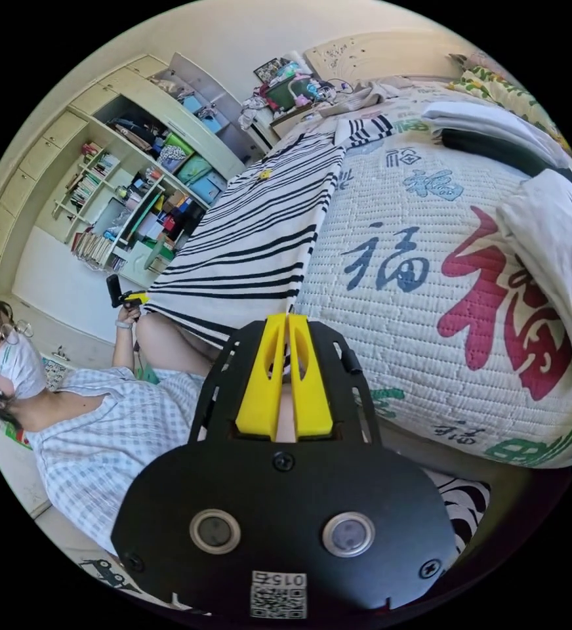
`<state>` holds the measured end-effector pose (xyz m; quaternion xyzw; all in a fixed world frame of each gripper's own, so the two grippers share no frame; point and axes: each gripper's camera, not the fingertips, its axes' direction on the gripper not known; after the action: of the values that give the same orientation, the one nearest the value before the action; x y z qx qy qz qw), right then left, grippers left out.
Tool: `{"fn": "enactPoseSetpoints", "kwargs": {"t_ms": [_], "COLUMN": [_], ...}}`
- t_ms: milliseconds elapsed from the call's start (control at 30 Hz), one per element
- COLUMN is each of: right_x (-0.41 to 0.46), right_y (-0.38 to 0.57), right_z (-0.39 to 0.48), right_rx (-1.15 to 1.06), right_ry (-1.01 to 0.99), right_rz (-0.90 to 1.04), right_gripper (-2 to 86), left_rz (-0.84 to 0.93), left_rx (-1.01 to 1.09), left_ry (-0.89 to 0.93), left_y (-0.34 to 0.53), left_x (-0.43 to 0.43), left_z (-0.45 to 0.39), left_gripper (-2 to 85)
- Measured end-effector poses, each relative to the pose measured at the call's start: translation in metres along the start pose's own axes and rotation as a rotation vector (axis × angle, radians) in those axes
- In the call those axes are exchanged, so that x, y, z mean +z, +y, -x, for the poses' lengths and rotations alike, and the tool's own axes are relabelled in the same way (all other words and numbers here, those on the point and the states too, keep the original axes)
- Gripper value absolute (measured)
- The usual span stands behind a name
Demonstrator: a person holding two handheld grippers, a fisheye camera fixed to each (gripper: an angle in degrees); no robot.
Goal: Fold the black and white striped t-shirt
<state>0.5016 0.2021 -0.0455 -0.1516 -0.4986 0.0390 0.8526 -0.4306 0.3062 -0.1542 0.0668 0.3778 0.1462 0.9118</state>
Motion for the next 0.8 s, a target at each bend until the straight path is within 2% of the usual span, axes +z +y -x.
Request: {"fn": "enactPoseSetpoints", "kwargs": {"t_ms": [100, 167, 333, 400, 500, 567, 667, 800], "right_x": [0.023, 0.026, 0.014, 0.005, -0.015, -0.027, -0.031, -0.019], "right_y": [-0.006, -0.007, 0.006, 0.011, 0.008, -0.004, -0.029, -0.068], "right_z": [-0.009, -0.018, -0.037, -0.038, -0.032, -0.023, -0.012, -0.005], "right_rx": [0.017, 0.036, 0.077, 0.077, 0.048, 0.006, -0.049, -0.099], "right_ry": [0.073, 0.015, -0.082, -0.064, -0.035, -0.019, -0.010, -0.052], "right_rz": [0.104, 0.102, 0.089, 0.058, -0.042, -0.138, -0.228, -0.286], "right_gripper": [0.3, 0.6, 3.4, 4.6, 5.7, 6.2, 6.8, 7.1], "left_rz": [0.123, 0.264, 0.387, 0.353, 0.199, 0.030, -0.121, -0.146], "left_rx": [-0.040, -0.104, -0.181, -0.201, -0.215, -0.167, -0.059, 0.044], "left_ry": [-0.055, -0.091, -0.117, -0.125, -0.185, -0.243, -0.344, -0.409], "left_y": [-0.003, -0.005, 0.003, 0.006, 0.001, -0.016, -0.050, -0.100], "left_x": [0.027, 0.059, 0.073, 0.061, 0.026, -0.002, -0.016, 0.007], "left_z": [0.010, 0.027, 0.046, 0.046, 0.039, 0.025, 0.002, -0.013], "left_gripper": [-0.3, 0.0, 0.5, 0.6, 1.0, 1.7, 3.3, 4.5]}}
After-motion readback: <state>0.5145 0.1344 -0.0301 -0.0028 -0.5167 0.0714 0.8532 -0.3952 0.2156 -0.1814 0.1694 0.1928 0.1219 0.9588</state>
